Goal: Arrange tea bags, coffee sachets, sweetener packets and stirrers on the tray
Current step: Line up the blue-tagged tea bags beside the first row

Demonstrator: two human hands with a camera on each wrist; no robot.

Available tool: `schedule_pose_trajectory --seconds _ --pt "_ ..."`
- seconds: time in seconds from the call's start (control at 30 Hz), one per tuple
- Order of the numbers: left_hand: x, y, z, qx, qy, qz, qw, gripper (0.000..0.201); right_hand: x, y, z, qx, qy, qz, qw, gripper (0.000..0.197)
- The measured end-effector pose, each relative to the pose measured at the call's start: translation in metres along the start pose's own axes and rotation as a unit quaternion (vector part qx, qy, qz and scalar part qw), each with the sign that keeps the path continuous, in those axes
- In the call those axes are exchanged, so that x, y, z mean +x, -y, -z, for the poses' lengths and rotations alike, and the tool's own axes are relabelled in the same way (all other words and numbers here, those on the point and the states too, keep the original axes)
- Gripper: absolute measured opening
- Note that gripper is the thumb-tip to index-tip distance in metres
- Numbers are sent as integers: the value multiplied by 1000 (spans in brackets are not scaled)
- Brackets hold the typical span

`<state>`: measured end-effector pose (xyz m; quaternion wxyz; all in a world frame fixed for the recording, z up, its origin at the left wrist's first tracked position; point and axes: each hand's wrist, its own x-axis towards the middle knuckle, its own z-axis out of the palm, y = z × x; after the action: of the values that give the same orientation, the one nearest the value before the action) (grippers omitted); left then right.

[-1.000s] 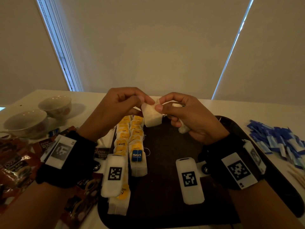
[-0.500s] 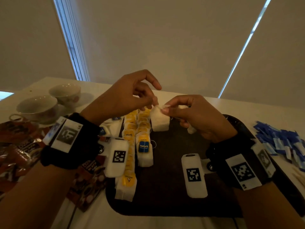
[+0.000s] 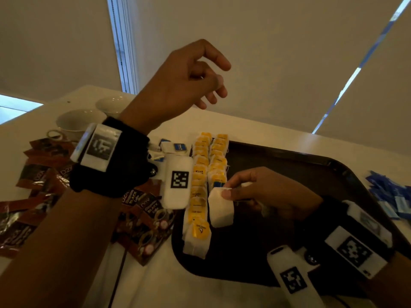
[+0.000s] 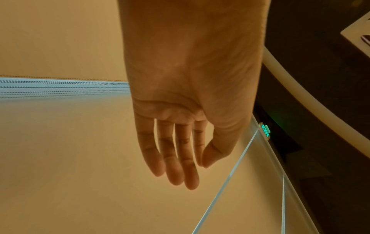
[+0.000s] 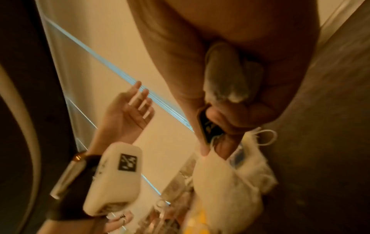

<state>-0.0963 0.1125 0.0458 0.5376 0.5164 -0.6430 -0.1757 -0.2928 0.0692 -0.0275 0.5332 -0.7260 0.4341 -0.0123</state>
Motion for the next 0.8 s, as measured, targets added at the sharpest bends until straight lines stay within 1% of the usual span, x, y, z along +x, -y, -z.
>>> schedule_pose_trajectory --seconds 0.07,0.13,0.33,0.47,0.6,0.7,0.8 --pt "0 1 0 4 4 -1 1000 19 7 -5 -1 -12 -4 -37 999 11" --pt "0 1 1 6 6 -5 1000 18 10 -7 -2 -26 -4 -50 998 13" --pt "0 0 2 8 5 -12 1000 18 10 3 -3 -79 -18 -9 997 8" --pt "0 1 1 20 10 -9 1000 16 8 5 -4 -76 -19 1 997 9" --pt "1 1 0 33 17 -11 999 14 5 6 -1 -73 -30 27 997 10" --pt "1 1 -1 37 21 -11 999 13 4 8 -1 -90 -29 29 995 9" --pt "1 2 -2 38 22 -8 999 11 4 11 0 -130 -20 28 991 11"
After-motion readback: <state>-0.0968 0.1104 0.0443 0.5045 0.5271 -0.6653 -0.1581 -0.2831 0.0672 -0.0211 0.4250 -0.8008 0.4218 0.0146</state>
